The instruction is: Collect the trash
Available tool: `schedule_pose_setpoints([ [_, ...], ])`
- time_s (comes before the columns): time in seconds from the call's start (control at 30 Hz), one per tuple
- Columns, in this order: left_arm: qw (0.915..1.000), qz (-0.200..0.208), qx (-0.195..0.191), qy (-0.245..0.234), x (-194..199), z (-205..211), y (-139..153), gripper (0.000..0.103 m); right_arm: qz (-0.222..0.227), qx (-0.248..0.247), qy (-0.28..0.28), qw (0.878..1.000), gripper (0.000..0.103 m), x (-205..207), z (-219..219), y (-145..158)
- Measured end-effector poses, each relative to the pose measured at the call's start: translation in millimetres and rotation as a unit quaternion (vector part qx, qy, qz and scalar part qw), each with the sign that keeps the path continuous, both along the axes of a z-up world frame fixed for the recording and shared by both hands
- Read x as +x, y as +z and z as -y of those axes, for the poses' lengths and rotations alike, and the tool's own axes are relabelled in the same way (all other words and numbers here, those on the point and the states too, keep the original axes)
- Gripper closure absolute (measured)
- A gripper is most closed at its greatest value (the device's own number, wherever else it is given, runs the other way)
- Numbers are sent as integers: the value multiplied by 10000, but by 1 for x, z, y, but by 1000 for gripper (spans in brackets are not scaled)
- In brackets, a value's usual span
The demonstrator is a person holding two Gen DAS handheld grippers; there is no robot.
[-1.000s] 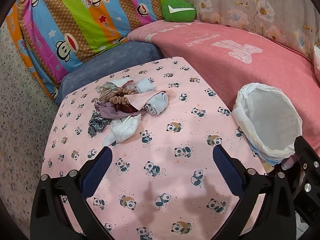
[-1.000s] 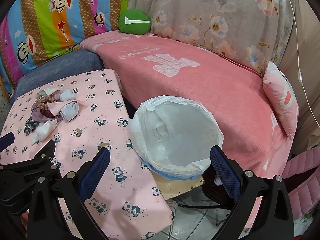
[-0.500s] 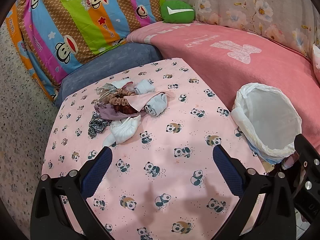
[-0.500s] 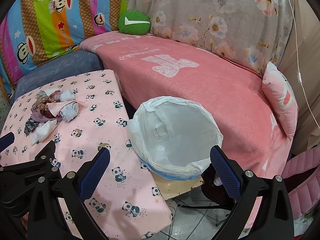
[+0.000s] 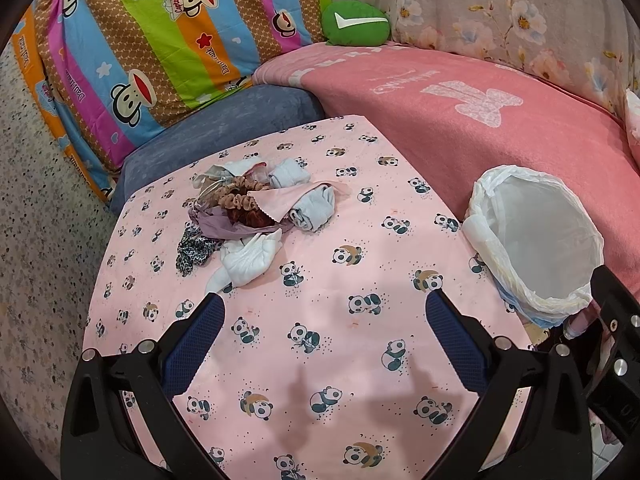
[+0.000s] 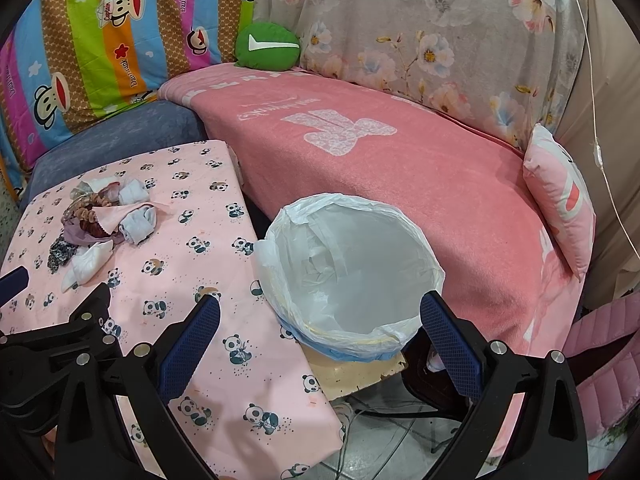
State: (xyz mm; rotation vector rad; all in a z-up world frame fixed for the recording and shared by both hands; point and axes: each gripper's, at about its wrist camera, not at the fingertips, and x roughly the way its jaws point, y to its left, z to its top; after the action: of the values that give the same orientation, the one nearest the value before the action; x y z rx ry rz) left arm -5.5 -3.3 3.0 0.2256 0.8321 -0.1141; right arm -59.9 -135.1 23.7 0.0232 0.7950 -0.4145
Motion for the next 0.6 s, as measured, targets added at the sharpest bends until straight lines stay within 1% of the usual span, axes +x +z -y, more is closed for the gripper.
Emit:
schedule_pose_setpoints([
  [0.6, 10000, 6, -12, 1, -1, -1, 0, 7, 25, -11, -7, 10000, 5, 0, 2, 5],
])
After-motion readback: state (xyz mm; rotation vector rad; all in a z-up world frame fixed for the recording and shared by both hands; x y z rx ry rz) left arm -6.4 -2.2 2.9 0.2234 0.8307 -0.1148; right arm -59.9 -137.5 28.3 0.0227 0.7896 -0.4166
